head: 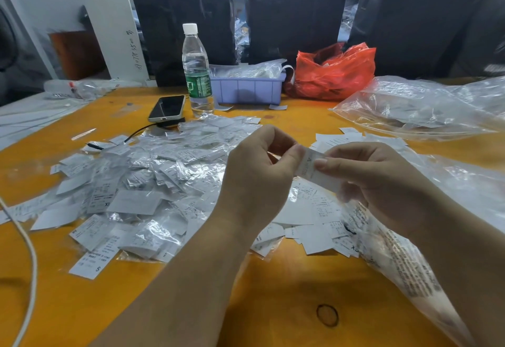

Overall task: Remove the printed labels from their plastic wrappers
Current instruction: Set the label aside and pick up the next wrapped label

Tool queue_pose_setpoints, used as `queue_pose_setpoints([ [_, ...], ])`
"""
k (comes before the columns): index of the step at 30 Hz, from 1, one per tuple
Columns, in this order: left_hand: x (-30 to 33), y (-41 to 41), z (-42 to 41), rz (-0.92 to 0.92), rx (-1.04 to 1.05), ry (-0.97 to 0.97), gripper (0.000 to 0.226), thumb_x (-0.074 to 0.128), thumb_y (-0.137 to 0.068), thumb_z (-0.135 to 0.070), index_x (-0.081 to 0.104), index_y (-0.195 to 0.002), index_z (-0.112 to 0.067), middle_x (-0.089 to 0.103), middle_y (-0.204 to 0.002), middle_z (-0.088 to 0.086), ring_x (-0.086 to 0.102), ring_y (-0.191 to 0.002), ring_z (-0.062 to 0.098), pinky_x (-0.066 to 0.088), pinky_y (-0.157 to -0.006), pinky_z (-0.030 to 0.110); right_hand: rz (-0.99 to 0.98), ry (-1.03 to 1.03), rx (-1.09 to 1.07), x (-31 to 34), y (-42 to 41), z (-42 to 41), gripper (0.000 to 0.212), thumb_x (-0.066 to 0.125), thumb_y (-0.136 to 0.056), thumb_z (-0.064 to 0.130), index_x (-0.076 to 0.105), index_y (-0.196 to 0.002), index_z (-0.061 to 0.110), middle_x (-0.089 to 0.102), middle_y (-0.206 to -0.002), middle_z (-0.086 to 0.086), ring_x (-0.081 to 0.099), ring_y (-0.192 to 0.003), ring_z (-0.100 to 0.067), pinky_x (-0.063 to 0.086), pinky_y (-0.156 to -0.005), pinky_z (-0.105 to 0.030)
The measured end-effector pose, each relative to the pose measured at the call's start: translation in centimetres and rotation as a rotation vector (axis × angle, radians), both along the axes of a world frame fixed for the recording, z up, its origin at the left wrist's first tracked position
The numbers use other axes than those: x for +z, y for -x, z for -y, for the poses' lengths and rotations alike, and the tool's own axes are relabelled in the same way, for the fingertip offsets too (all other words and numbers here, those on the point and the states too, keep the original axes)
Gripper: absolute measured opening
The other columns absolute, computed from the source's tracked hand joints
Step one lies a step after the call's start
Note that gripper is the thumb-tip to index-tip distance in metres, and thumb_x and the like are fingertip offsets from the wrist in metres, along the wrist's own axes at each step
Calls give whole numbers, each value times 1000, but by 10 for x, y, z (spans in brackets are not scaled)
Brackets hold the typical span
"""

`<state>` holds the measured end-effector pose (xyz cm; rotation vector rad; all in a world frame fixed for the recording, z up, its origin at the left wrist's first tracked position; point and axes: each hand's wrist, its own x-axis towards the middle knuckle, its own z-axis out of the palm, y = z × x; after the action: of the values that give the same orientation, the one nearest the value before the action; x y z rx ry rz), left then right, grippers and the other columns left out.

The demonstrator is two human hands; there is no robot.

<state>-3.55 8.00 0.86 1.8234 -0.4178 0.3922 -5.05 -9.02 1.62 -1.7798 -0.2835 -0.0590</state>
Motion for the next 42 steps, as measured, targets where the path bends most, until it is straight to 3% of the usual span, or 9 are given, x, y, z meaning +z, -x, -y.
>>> queue_pose_setpoints([
  [5,0,4,6,-96,-118,45,10,67,-91,-23,69,-82,-20,66,-73,-7,58,-67,11,53,-62,37,4,7,36,0,0,-2,34,70,-67,37,75,-79,6,52,-67,-14,45,-58,-13,33,-50,-25],
  [15,1,0,1,23,-116,-146,11,62,-93,-22,72,-88,-24,67,-73,-14,58,-65,3,51,-56,22,-36,-34,0,-1,0,-1,28,71,-64,37,77,-75,11,57,-69,-6,49,-58,-9,37,-50,-25],
  [22,4,-8,-8,-116,-149,-105,4,68,-90,-27,70,-91,-24,68,-81,-6,60,-69,6,47,-57,22,-72,-30,-11,-1,0,-3,25,68,-73,34,77,-81,11,61,-73,-5,52,-60,-10,42,-50,-25],
  [25,8,-15,-19,-170,-47,-74,2,64,-91,-25,66,-91,-26,68,-81,-5,58,-64,5,45,-53,21,-4,97,-95,-1,-1,-2,12,62,-90,15,74,-87,14,62,-69,-3,53,-60,-12,44,-52,-27],
  [28,6,-22,-28,-231,117,-225,11,60,-88,-17,65,-84,-26,65,-80,-5,56,-66,9,41,-53,23,14,277,-139,-6,-2,-1,26,55,-90,3,72,-85,22,64,-67,2,53,-61,-15,45,-57,-32],
  [33,2,-30,-45,-215,464,-437,15,56,-85,-19,68,-95,-23,67,-97,-1,60,-91,20,52,-76,36,-7,576,-76,-15,1,-6,23,56,-91,11,69,-87,29,62,-77,5,51,-55,-5,41,-52,-22],
  [35,1,-33,-50,-153,563,-486,24,57,-87,-21,65,-110,-20,61,-112,5,55,-106,26,49,-84,39,10,651,-72,-17,1,-6,12,62,-90,23,68,-95,31,60,-88,12,56,-71,-3,46,-61,-19],
  [38,0,-30,-42,-12,511,-512,25,58,-89,-22,63,-113,-18,56,-115,6,51,-110,25,46,-88,40,0,888,-3,-21,-1,-7,34,68,-83,43,63,-115,34,49,-112,16,50,-104,-4,47,-88,-28],
  [42,-2,-19,-22,15,229,-537,15,62,-90,-27,65,-104,-24,58,-99,-7,53,-90,8,40,-72,23,3,932,10,-23,-2,-10,35,69,-81,44,65,-114,32,46,-112,14,48,-102,-4,46,-90,-31],
])
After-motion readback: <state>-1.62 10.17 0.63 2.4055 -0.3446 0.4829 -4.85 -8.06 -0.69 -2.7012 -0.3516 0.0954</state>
